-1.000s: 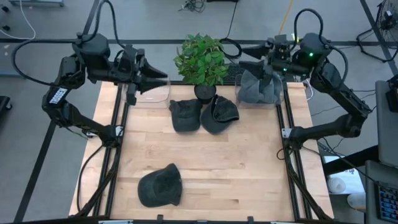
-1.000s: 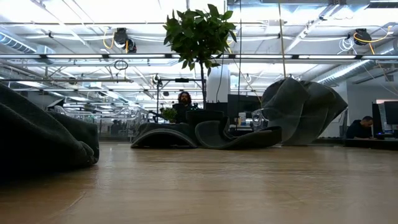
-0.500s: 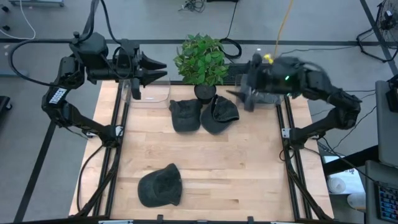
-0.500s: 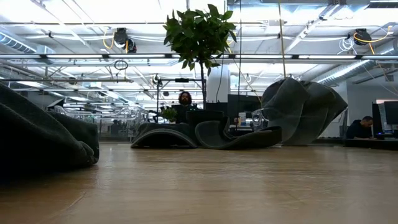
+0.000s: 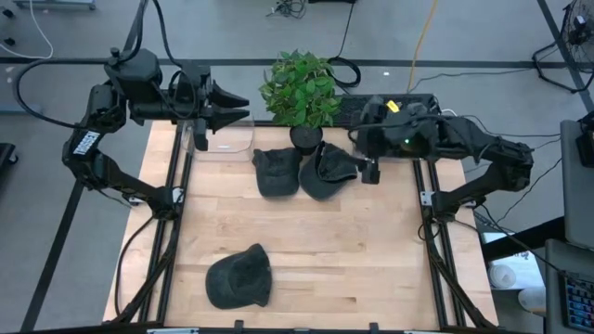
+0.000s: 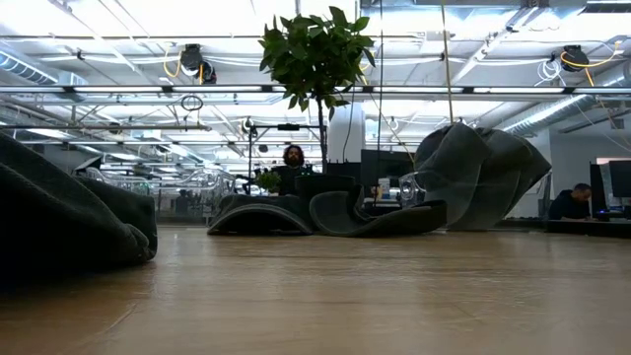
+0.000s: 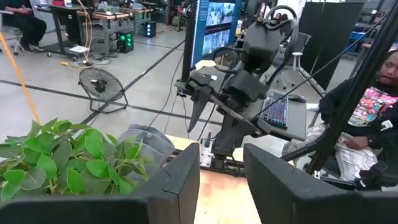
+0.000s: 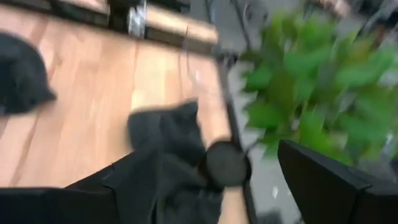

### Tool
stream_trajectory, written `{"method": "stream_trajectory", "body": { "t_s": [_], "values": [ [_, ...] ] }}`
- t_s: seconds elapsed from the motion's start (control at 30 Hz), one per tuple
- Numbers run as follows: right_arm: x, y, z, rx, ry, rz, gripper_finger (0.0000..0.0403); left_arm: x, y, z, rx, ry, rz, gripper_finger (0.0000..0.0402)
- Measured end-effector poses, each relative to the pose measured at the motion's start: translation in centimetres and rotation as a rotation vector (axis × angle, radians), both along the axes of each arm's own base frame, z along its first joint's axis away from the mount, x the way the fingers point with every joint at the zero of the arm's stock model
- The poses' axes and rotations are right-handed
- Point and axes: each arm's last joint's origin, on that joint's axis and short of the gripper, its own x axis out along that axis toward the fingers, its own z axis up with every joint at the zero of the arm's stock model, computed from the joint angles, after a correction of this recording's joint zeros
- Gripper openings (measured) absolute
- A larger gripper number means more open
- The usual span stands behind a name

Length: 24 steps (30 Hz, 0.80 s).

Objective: Pick & Place hat
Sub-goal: Put the top right black cap into the left transparent bin

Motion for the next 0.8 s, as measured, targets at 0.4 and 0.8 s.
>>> {"method": "stream_trajectory", "body": {
  "t_s": [0.4,0.8],
  "values": [
    [3.0,-0.2,-5.4,0.006,0.493,0.008,0.0306,0.0,0.0,0.0,0.0,0.0,-0.002,0.0131],
    [5.9,0.3,-13.1,-0.066,0.74,0.125,0.0305,-0.1,0.0,-0.5,-0.018,0.05,-0.002,0.0131]
  ]
}}
